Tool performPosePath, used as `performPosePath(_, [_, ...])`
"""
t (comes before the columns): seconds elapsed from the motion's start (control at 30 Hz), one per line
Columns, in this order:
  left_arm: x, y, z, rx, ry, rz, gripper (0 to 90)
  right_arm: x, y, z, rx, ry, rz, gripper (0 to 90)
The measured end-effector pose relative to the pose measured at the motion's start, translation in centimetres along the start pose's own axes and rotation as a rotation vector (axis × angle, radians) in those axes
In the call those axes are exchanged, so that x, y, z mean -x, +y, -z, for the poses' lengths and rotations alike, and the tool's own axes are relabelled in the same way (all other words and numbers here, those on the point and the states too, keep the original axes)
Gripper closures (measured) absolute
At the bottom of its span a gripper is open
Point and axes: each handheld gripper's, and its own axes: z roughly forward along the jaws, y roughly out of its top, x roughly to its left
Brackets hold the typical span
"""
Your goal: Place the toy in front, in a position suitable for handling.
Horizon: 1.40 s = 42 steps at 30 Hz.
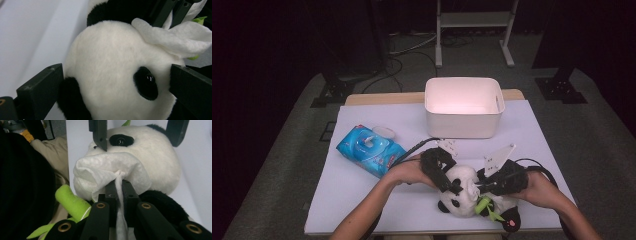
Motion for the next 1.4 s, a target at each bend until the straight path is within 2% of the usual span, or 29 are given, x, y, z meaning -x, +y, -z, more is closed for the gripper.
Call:
performPosePath(0.1, [-0.2, -0.2, -0.1, 0.006, -0.025, 0.029, 0.6, -0.1, 0.0, 0.0, 0.001, -0.001, -0.003, 84.7])
performPosePath(0.2, [-0.4, -0.4, 0.1, 0.021, -0.048, 0.03, 8.0, 0.0, 0.0, 0.1, 0.003, 0.003, -0.011, 84.6])
performPosePath(0.37, [-0.6, -0.6, 1.3, 0.054, -0.049, 0.01, 28.1, 0.2, 0.2, 0.4, 0.012, -0.001, -0.015, 84.6])
performPosePath(0.53, [-0.5, -0.1, 2.1, 0.066, -0.018, -0.022, 35.1, 0.9, 0.4, 0.6, 0.028, -0.016, -0.02, 84.6])
performPosePath(0.6, [-0.6, 0.1, 2.8, 0.074, -0.018, -0.037, 39.1, 1.4, 0.5, 0.6, 0.04, -0.025, -0.022, 84.6])
performPosePath(0.67, [-0.7, 0.3, 3.3, 0.08, -0.031, -0.044, 46.7, 1.7, 0.7, 0.6, 0.063, -0.029, -0.028, 84.7])
performPosePath(0.7, [-0.6, 0.3, 3.4, 0.075, -0.053, -0.042, 46.2, 2.0, 0.9, 0.5, 0.067, -0.029, -0.031, 84.7])
performPosePath(0.77, [-0.2, 0.4, 3.0, 0.016, 0.006, -0.05, 38.1, 2.2, 1.1, -0.1, 0.046, -0.046, -0.023, 84.8])
performPosePath(0.87, [-0.4, 0.1, 2.8, 0.023, 0.02, -0.039, 28.7, 2.3, 1.0, -0.3, 0.042, -0.036, -0.029, 84.9])
performPosePath(0.93, [-0.6, -0.1, 2.7, 0.025, 0.029, -0.031, 26.0, 2.1, 0.7, -0.3, 0.04, -0.027, -0.028, 85.0])
performPosePath(0.97, [-0.7, -0.3, 2.6, 0.023, 0.028, -0.02, 23.5, 1.9, 0.6, -0.4, 0.04, -0.023, -0.036, 85.0])
performPosePath(1.07, [-0.7, -0.4, 2.6, 0.034, 0.029, -0.021, 19.8, 1.3, 0.2, -0.3, 0.036, -0.013, -0.03, 85.1])
performPosePath(1.17, [-0.7, -0.5, 2.3, 0.016, 0.036, -0.012, 13.9, 0.7, 0.1, -0.3, 0.029, -0.014, -0.022, 85.1])
performPosePath(1.3, [-0.8, -0.8, 1.7, 0.013, -0.002, 0.021, 8.6, 0.0, 0.0, -0.3, 0.022, -0.013, 0.001, 85.1])
performPosePath(1.4, [-1.0, -1.0, 0.9, 0.013, -0.053, 0.069, 5.5, -0.4, -0.1, -0.2, 0.021, -0.01, 0.006, 85.1])
